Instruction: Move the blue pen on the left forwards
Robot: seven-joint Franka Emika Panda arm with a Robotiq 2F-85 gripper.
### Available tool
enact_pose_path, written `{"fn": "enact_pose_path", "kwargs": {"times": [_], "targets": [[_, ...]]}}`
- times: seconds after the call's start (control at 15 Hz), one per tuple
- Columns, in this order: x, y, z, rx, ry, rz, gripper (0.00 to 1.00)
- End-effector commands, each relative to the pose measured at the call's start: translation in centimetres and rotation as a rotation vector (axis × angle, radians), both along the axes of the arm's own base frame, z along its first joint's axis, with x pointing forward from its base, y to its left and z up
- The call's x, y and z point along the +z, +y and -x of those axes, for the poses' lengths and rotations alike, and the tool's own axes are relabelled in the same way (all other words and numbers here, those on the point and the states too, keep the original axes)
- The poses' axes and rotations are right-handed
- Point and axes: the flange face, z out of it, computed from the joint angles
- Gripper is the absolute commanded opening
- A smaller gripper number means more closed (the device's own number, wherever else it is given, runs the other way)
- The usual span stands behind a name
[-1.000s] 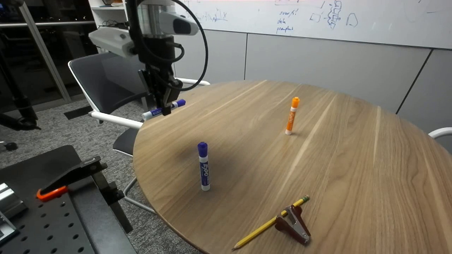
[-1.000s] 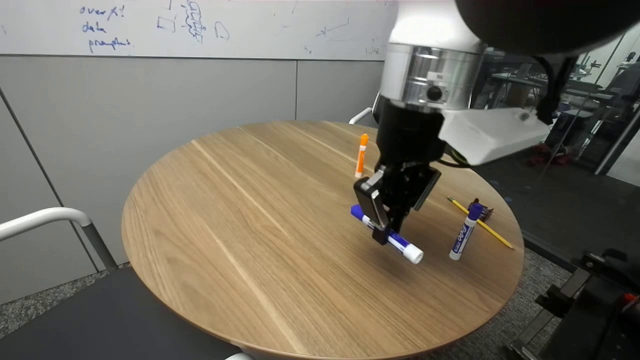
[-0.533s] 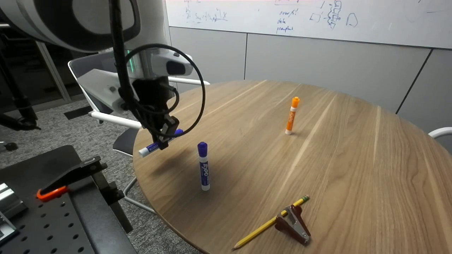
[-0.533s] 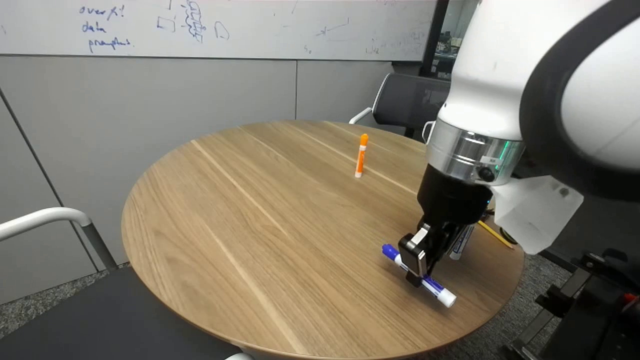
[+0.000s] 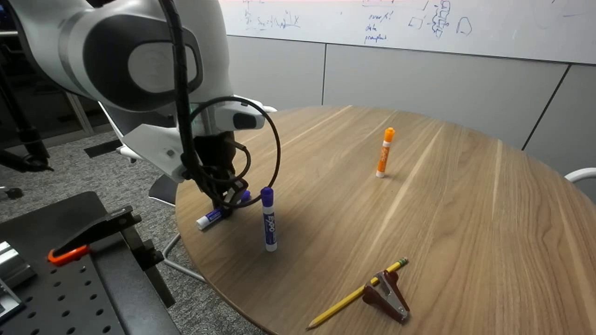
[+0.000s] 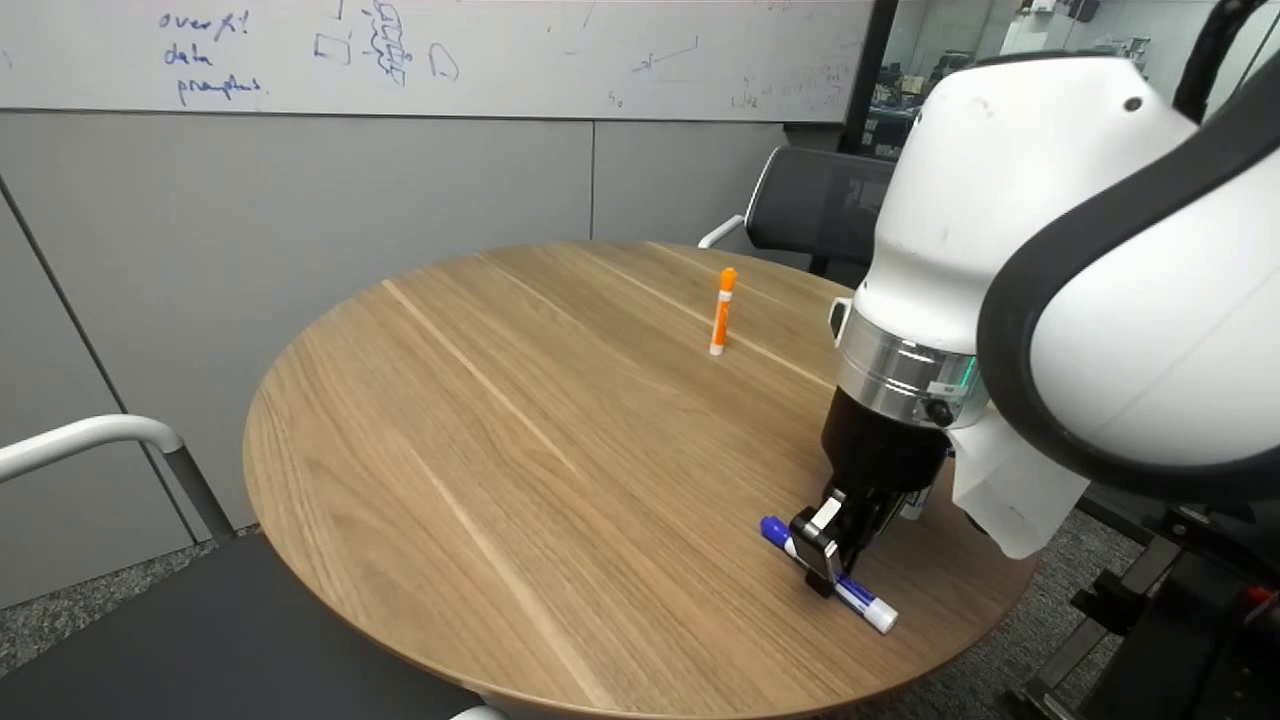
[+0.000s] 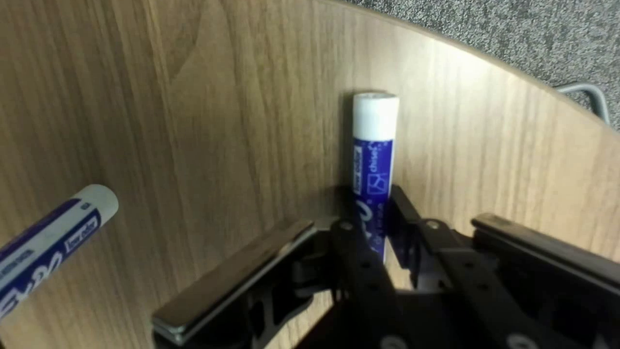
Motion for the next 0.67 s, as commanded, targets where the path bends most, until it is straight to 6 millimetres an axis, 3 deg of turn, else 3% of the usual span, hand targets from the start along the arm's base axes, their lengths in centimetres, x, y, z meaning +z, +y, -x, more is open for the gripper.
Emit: {"fn": "enact_pose_path", "kwargs": {"times": [0.0, 0.07, 0.2, 0.53, 0.6], "targets": [[-0.3, 0.3, -0.3, 0.018, -0.011, 0.031, 0.45], [0.9, 0.5, 0.1, 0.012, -0.004, 0.03, 0.46], [3.4, 0.9, 1.1, 0.003, 0.054, 0.039, 0.59], [13.2, 3.2, 2.0, -0.073, 0.146, 0.058, 0.95], [9.1, 2.8, 0.7, -0.025, 0.128, 0.042, 0.78]]}}
